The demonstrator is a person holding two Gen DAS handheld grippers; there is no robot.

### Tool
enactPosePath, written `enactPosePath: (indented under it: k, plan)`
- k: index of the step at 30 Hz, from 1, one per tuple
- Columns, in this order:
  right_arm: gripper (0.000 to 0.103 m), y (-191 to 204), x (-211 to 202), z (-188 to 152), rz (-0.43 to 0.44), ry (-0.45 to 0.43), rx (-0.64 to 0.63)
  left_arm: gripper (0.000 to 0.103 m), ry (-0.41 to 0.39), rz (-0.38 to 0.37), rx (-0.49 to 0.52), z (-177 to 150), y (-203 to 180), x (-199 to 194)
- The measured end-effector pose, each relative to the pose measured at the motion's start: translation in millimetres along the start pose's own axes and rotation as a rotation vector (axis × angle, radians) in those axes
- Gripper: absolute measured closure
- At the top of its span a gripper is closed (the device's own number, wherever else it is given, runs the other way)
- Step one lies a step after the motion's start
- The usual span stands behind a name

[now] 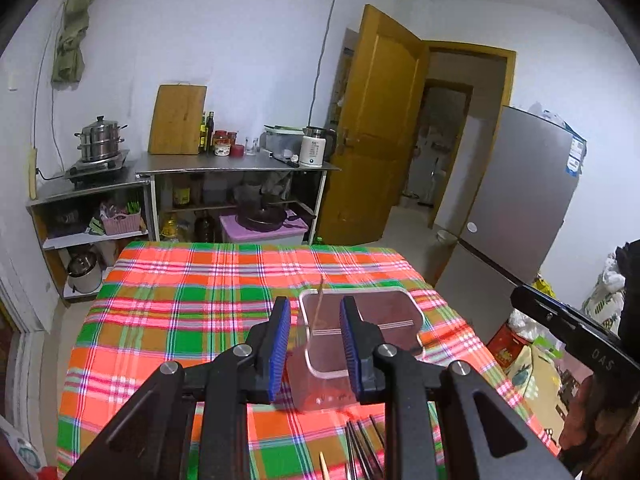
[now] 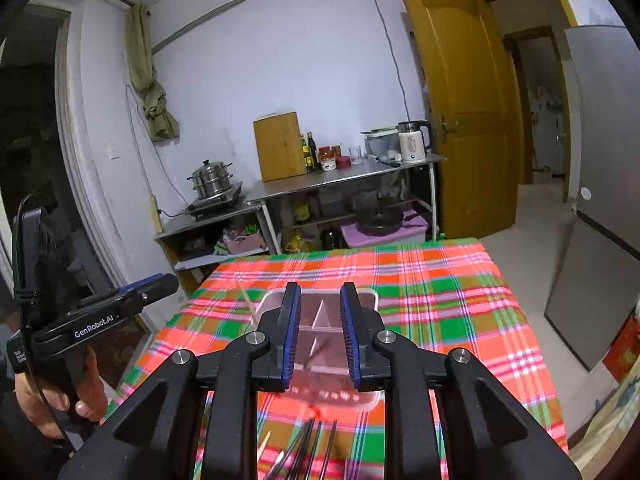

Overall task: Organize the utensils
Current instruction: 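Open both tools to drop the chopsticks into the pink basket, then close the left tool on another wooden chopstick while the right tool grasps a black chopstick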

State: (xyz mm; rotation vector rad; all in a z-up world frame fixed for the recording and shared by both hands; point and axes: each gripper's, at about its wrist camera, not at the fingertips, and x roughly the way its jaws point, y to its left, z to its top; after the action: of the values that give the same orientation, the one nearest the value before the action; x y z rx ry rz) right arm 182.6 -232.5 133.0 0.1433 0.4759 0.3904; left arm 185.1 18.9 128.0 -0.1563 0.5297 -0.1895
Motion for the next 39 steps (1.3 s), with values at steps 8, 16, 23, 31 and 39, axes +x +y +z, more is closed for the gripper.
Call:
enactPosePath:
  k: [8,16,23,31,39]
  plan:
    - [0.082,-4.5,-16.1,-46.5,-0.007,0.073,0.017,0.078,0.075,-0.011,0.006,-63.0,-1.9,-16.1]
    - [0.082,-15.8,-10.5,-98.4,-0.015,0.198,0.065,0.078,0.210,-0.023,-0.028,-123.9,4.0,-7.8]
    - [0.082,-16.4,-3.4,-125.0,-0.024,0.260,0.075,0.078,0.272,-0.029,-0.042,-145.3,4.5,3.6]
    - [0.082,-17.8,12.0,-140.2,-0.028,0.315,0.080,0.078,0.359,-0.046,-0.070,-159.0,4.8,31.9]
    - [0.082,-18.2,29.4,-148.3,-0.026,0.355,0.084,0.078,0.421,-0.047,-0.080,-165.4,2.3,68.9]
